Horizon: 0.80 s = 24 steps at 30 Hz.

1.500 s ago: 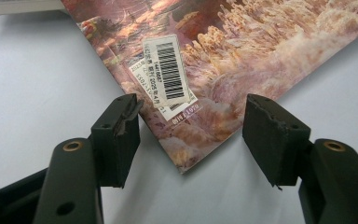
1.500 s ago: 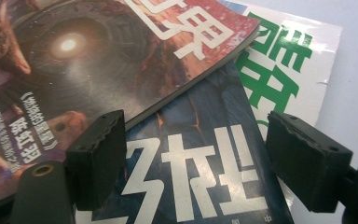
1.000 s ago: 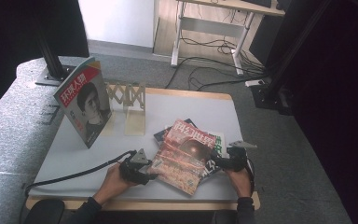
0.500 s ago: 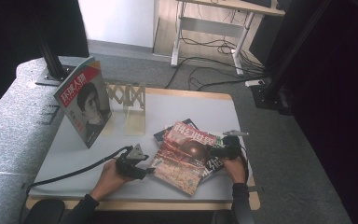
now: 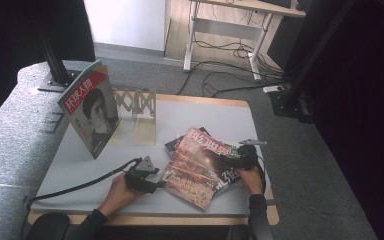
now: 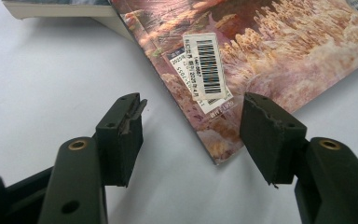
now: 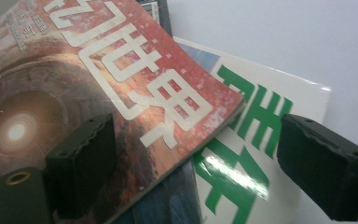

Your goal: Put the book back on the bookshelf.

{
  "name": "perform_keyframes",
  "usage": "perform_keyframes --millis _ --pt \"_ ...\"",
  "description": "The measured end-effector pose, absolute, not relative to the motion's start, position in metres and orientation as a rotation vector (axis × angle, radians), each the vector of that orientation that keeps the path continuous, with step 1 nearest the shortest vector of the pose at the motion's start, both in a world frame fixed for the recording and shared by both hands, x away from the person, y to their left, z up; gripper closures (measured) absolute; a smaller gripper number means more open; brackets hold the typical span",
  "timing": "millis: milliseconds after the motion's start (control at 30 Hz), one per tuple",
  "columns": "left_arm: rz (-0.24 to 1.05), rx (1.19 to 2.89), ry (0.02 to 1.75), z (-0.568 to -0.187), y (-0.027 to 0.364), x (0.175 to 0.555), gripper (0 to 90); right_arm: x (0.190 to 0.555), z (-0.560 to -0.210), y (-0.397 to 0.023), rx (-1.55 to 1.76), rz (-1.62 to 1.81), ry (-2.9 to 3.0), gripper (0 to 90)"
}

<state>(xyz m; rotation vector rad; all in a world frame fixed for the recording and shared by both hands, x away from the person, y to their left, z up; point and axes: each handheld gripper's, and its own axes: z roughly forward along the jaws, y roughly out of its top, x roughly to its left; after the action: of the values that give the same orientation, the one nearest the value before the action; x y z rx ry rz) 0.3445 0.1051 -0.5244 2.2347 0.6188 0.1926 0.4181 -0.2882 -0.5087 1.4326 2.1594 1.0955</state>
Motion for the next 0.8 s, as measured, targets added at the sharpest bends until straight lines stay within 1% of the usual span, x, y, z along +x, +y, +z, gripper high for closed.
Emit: perform_keyframes --millis 167,233,267,333,400,500,567,600,700,733,800 --pt "0.205 2.232 0.614 -0.525 0.105 0.343 39.6 0.428 -0.512 -0.285 1.44 1.125 2.193 4.0" --pt "0.203 2.23 0.615 -0.525 0.105 0.343 39.6 0.432 -0.513 -0.285 1.451 1.141 2.201 4.3" --pt "0.2 2.229 0.618 -0.525 0.105 0.343 39.6 0.434 -0.513 -0.285 1.445 1.144 2.221 5.8" --pt "0.195 2.231 0.618 -0.525 0.105 0.344 39.9 0.436 -0.512 -0.285 1.434 1.183 2.244 13.8" --pt "0.194 2.231 0.618 -0.525 0.105 0.344 39.9 0.437 -0.512 -0.285 1.438 1.189 2.254 14.2" --pt "0.194 2.231 0.617 -0.525 0.105 0.344 40.2 0.438 -0.511 -0.285 1.46 1.191 2.254 17.9" --pt "0.193 2.231 0.617 -0.525 0.105 0.344 40.4 0.439 -0.509 -0.287 1.487 1.191 2.237 27.2" --pt "0.192 2.23 0.617 -0.525 0.105 0.344 40.4 0.439 -0.509 -0.288 1.491 1.194 2.227 30.3" --pt "0.186 2.228 0.618 -0.525 0.106 0.344 40.4 0.437 -0.507 -0.293 1.503 1.192 2.197 46.4" --pt "0.183 2.228 0.618 -0.525 0.106 0.345 40.4 0.435 -0.505 -0.293 1.488 1.171 2.183 53.0" --pt "0.183 2.228 0.619 -0.525 0.106 0.345 40.4 0.433 -0.502 -0.292 1.461 1.137 2.173 61.8"
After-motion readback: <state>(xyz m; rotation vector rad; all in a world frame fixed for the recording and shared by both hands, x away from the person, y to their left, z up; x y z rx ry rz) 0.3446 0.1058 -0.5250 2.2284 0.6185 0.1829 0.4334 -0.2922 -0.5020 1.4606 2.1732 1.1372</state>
